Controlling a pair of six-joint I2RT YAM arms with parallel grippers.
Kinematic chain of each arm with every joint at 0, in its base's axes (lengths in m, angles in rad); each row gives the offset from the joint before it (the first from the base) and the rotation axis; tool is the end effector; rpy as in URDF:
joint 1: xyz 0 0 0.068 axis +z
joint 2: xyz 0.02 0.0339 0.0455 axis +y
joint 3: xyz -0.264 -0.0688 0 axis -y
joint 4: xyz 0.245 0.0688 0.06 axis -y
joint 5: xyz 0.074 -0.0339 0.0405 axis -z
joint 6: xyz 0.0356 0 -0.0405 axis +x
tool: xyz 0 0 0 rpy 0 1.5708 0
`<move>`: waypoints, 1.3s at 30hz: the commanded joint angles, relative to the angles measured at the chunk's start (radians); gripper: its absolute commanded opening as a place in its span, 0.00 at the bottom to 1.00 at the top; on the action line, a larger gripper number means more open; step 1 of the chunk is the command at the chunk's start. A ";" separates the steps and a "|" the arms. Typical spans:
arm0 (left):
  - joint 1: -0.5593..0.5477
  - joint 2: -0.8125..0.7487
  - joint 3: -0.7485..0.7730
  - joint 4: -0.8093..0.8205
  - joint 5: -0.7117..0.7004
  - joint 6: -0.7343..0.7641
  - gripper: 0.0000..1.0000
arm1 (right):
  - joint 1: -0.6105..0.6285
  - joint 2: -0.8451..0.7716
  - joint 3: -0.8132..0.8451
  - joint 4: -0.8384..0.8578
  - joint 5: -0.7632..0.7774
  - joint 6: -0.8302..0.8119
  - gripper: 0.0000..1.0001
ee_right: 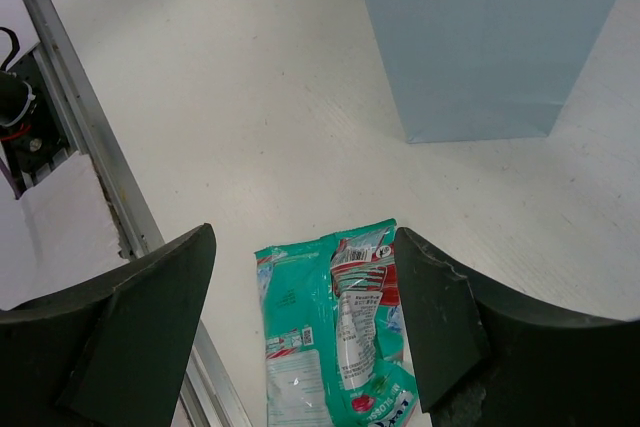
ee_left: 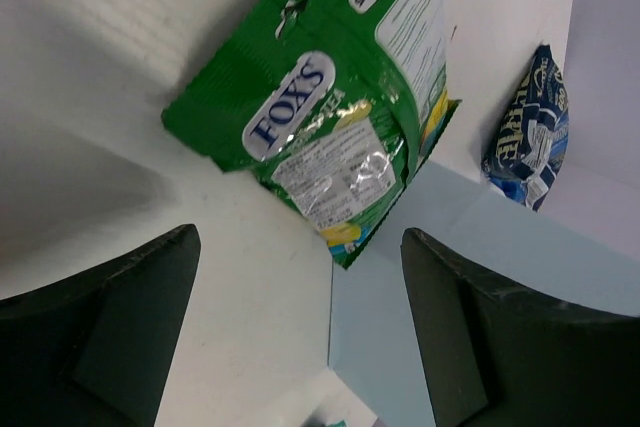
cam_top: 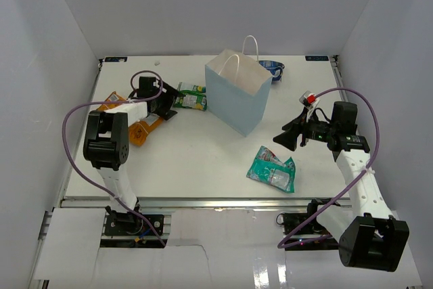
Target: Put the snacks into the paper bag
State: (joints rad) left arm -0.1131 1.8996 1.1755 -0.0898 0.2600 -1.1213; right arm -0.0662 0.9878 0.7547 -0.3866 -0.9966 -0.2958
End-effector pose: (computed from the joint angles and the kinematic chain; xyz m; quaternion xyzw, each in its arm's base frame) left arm 0.3994 -0.0546 0.1672 -0.4031 0.8299 -0.3103 0.2290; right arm 0.2044 0.0164 0.2815 -0.3068 0.7507 0.3456 0.4721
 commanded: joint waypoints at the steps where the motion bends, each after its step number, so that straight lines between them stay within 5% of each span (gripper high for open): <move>1: 0.007 0.027 0.070 -0.025 -0.044 0.037 0.91 | -0.006 -0.003 -0.006 0.032 -0.033 -0.012 0.78; 14: 0.007 0.170 0.176 -0.007 -0.096 0.078 0.74 | -0.006 0.023 -0.008 0.034 -0.030 -0.020 0.78; 18: 0.007 0.202 0.167 0.053 -0.070 0.092 0.50 | -0.007 0.029 -0.011 0.034 -0.034 -0.025 0.78; 28: 0.016 0.199 0.104 0.231 0.011 0.195 0.16 | -0.007 0.029 -0.014 0.022 -0.079 -0.048 0.77; 39: 0.036 0.052 0.013 0.240 0.076 0.195 0.01 | -0.006 0.028 -0.015 0.017 -0.080 -0.052 0.77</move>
State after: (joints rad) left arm -0.0853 2.0644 1.2098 0.1387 0.3061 -0.9424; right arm -0.0681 1.0206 0.7383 -0.3874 -1.0512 -0.3286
